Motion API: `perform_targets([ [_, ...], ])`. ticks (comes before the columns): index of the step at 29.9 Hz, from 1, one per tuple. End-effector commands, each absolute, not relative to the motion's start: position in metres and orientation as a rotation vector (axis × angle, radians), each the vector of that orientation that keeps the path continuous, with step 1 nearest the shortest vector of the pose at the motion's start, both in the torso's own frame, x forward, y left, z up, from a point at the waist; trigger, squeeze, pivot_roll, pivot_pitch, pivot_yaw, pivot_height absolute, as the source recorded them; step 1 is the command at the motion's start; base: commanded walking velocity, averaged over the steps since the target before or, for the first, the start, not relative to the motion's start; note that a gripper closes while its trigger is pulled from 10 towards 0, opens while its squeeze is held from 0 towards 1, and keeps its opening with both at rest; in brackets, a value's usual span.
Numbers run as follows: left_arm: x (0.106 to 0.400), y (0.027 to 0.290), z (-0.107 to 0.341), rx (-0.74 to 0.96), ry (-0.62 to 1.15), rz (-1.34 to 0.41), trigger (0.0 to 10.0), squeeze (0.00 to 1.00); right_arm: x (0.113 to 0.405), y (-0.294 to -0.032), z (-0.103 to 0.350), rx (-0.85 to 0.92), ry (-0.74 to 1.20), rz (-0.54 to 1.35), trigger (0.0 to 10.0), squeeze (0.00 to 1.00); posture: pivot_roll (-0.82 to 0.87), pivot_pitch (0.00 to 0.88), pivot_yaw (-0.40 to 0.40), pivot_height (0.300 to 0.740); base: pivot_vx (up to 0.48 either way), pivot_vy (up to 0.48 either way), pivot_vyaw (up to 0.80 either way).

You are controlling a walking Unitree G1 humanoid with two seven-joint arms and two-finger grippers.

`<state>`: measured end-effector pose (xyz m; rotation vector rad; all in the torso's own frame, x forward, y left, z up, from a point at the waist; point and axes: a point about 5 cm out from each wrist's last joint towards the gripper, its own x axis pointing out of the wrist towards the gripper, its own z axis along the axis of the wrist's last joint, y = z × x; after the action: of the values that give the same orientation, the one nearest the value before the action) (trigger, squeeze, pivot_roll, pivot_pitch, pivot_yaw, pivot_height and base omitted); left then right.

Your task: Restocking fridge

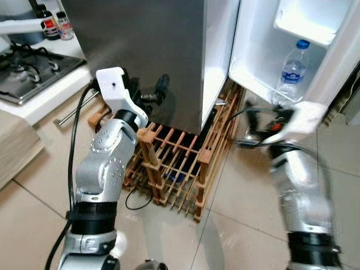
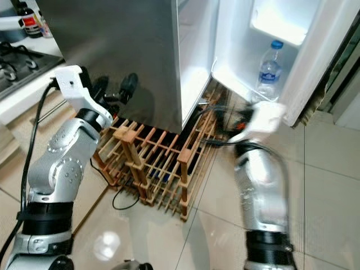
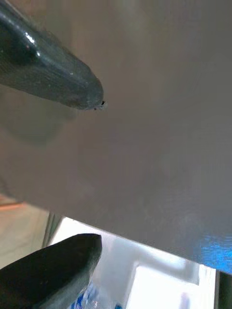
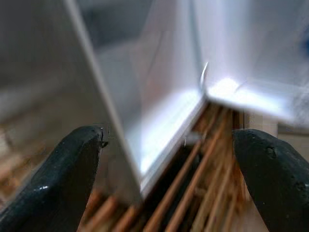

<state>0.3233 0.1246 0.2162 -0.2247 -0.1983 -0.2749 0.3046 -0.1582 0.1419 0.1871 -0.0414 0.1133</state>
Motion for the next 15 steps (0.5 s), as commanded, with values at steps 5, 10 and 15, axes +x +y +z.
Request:
perform_targets([
  [5,0.315,0.138,0.199,-0.271,-0.139,-0.146,10.0,0.00,0.309,-0.153,0.145,0.108,-0.053,0.129,10.0,0.00,-0.08,0.000,0.036,0.740,0.000,-0.480,0.55],
  [10,0.313,0.135,0.180,-0.249,-0.067,-0.080,10.0,0.00,0.309,-0.150,0.142,0.082,-0.043,0.148,10.0,0.00,-0.08,0.000,0.020,0.740,0.000,-0.480,0.51],
  [15,0.316,0.126,0.162,-0.234,0.026,-0.025,10.0,0.00,0.308,-0.160,0.136,0.075,-0.018,0.128,10.0,0.00,-0.09,0.000,-0.002,0.740,0.000,-0.480,0.47],
])
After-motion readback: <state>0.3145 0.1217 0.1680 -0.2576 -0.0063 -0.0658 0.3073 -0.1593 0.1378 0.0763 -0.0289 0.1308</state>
